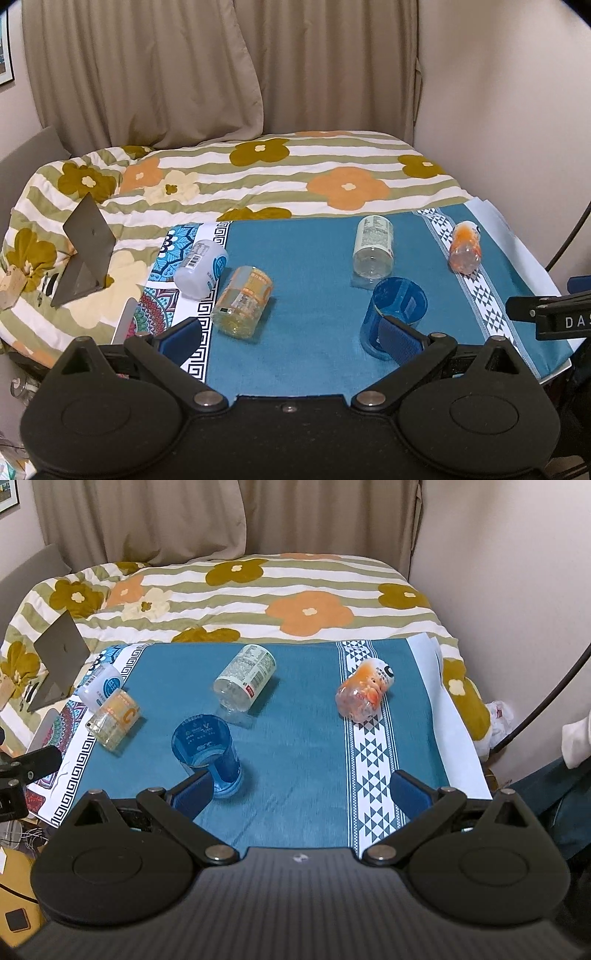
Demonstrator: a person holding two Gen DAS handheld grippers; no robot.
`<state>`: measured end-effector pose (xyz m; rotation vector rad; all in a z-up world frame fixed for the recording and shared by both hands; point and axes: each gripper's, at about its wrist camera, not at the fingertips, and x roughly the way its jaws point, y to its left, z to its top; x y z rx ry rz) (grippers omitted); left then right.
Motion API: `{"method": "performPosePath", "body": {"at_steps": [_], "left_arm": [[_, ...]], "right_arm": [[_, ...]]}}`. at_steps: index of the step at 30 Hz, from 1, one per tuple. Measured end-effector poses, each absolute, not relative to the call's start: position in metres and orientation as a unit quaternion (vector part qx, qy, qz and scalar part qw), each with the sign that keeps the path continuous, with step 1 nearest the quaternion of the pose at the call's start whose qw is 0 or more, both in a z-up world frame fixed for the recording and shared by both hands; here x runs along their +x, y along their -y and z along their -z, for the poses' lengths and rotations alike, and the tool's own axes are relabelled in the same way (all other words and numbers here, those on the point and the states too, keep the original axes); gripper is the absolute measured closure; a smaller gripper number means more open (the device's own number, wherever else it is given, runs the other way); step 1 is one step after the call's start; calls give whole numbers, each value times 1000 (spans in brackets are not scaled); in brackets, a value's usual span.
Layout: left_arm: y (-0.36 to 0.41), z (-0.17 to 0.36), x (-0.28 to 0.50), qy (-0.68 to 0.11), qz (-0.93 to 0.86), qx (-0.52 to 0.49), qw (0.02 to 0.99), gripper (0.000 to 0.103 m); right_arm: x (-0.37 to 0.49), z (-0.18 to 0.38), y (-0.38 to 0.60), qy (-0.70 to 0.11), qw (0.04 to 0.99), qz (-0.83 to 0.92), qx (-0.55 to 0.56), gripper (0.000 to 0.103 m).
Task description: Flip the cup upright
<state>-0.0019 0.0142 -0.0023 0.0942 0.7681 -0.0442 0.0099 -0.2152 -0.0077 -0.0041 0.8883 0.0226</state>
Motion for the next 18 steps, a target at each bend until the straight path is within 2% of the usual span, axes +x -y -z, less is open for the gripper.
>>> {"method": "performPosePath", "body": {"at_steps": [18], "left_arm": [[-16, 4, -2, -376, 18, 46, 925, 0]], "right_arm": [[11, 10, 214, -432, 902, -14, -1, 0]]}}
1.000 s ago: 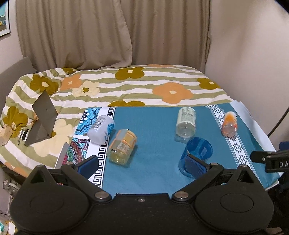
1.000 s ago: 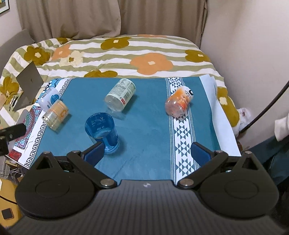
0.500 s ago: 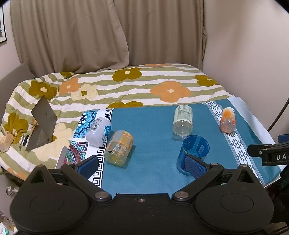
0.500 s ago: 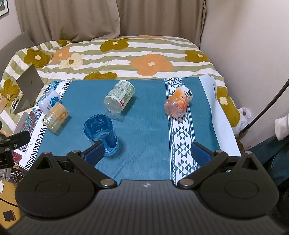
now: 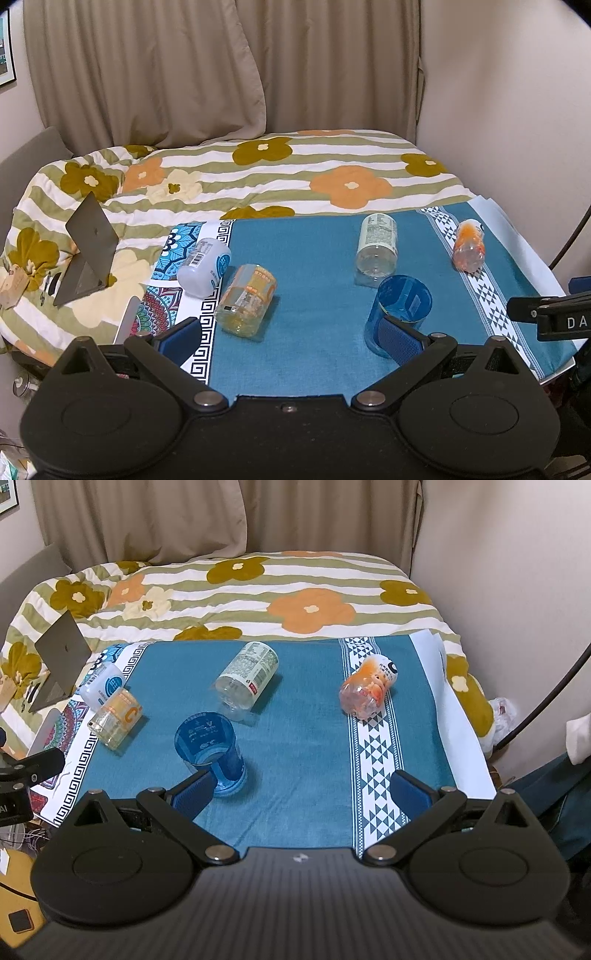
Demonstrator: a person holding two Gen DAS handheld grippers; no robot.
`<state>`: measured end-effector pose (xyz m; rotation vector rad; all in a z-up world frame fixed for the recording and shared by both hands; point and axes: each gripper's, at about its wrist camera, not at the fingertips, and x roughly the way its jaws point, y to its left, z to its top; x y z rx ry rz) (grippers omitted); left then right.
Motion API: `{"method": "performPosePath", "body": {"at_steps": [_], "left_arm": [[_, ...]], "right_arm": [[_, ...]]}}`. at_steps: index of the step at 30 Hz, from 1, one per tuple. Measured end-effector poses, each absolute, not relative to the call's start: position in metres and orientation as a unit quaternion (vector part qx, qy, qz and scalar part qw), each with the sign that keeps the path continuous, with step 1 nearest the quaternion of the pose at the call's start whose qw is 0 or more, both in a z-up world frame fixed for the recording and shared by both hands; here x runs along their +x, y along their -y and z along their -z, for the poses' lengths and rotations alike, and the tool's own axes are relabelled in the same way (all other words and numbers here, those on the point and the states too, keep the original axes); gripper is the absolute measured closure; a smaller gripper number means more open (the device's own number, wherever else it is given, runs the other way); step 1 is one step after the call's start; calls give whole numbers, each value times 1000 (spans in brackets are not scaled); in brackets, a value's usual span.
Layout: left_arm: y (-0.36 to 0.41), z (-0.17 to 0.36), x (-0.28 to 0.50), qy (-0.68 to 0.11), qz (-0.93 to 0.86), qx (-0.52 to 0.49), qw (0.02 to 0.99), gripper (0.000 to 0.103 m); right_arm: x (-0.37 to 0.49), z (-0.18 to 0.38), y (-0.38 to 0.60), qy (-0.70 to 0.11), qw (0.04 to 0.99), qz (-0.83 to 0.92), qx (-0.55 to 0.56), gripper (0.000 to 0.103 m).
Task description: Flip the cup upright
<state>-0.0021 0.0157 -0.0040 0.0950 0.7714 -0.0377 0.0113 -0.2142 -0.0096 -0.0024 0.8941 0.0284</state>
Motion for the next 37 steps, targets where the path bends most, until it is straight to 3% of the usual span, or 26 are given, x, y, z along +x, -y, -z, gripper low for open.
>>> {"method": "performPosePath", "body": {"at_steps": [37], "left_arm": [[-14, -2, -12, -346, 3, 51, 937, 0]], "right_arm": [[7, 5, 208, -426, 904, -18, 8, 0]]}}
